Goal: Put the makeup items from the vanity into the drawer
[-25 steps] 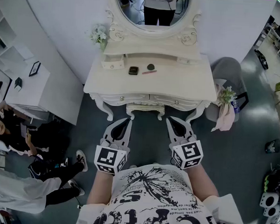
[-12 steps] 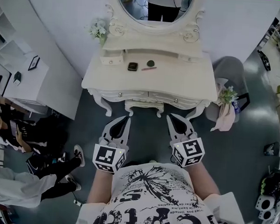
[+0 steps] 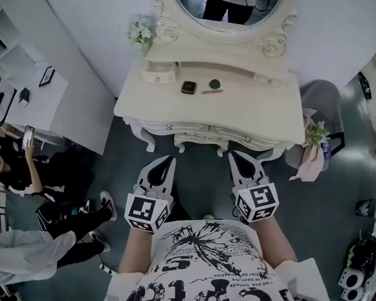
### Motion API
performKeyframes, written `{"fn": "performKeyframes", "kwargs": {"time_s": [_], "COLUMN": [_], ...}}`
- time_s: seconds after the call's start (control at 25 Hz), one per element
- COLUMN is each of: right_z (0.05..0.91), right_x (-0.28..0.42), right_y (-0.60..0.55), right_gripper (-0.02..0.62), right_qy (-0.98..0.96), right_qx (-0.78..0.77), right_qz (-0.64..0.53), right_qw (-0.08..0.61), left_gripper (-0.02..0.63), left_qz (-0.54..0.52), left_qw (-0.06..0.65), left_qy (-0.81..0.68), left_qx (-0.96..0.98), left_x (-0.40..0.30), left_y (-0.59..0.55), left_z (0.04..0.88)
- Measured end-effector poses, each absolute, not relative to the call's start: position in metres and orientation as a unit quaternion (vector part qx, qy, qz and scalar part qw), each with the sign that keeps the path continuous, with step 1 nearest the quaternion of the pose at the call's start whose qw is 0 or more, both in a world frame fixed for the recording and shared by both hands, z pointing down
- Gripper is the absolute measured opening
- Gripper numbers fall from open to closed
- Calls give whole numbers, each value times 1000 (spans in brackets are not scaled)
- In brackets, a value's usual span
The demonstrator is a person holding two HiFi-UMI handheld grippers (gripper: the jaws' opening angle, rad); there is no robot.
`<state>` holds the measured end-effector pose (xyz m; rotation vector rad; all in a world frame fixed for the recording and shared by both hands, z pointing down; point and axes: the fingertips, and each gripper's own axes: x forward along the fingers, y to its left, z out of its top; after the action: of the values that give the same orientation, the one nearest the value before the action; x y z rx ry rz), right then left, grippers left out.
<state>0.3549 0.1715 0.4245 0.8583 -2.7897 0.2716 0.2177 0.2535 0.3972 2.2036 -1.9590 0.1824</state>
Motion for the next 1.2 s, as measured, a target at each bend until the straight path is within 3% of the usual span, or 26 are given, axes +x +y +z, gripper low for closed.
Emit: {"fn": "performKeyframes", "kwargs": {"time_s": [0.76,1.2], "right_z": [421,467], "right_x": [105,57], "right_y": [4,-60], "right_gripper": [18,18], "right_qy": [-902,-862], "right_qx": [402,444], "right_qz": [108,150], "right_qw": [115,194], "left_gripper": [20,20], "left_qz": [55,63], "left_qw": [97,118], "left_qy": [-585,-564], "left_qx": [803,815], "left_x": [-63,-128], "left_y": [63,7], "left_z": [386,407]}}
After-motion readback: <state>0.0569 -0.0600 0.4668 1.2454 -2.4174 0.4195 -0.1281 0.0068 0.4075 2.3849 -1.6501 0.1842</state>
